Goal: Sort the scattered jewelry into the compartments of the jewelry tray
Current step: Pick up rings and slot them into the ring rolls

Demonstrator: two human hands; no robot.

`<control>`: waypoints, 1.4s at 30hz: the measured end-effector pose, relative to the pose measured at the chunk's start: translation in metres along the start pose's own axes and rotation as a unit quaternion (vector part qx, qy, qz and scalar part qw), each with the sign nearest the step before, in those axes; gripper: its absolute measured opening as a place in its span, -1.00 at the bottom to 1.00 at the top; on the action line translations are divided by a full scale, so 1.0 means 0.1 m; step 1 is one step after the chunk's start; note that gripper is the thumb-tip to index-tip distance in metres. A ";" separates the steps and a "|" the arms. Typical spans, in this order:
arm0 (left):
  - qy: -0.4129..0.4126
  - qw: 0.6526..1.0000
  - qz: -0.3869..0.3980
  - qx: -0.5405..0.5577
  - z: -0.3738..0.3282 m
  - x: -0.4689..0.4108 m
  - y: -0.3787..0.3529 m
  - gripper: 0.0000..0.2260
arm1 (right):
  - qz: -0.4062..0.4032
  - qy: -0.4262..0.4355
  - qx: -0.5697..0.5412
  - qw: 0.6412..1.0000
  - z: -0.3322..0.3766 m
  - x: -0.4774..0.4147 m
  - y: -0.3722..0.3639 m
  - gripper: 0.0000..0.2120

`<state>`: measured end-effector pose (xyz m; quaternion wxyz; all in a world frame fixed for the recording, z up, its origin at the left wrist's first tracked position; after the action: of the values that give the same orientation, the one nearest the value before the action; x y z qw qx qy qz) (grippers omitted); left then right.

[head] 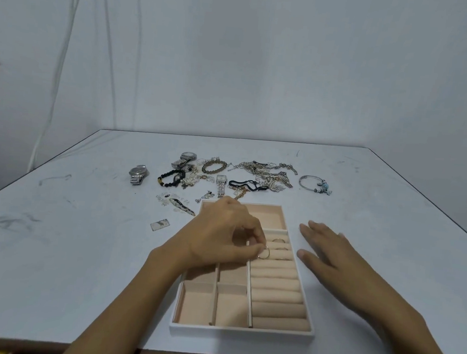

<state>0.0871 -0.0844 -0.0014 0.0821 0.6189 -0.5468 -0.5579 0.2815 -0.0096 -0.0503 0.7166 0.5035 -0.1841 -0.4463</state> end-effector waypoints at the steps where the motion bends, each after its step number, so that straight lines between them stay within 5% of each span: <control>1: -0.004 1.000 0.000 -0.004 0.00 0.00 0.00 -0.92 | 0.019 0.001 0.019 1.000 0.00 0.00 -0.03 -0.48; 12: -0.052 0.997 -0.003 -0.051 -0.07 0.01 -0.03 -0.95 | 0.020 0.017 0.057 0.998 -0.03 -0.02 -0.06 -0.49; 42: -0.025 0.999 0.046 -0.007 0.03 0.02 -0.03 -0.88 | 0.030 0.017 0.064 0.997 -0.03 -0.01 -0.05 -0.48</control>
<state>0.0865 -0.0831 -0.0055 0.0986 0.5781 -0.5728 -0.5727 0.2803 -0.0074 -0.0556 0.6991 0.5500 -0.2146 -0.4034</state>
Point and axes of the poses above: each hand's wrist, its own x-axis away from the middle knuckle, its own y-axis out of the back of the hand, z = x × y, the point moved 4 cm from there along -x, towards the middle knuckle, and after that the axes turned 10 degrees about -z, right-handed, at the moved point
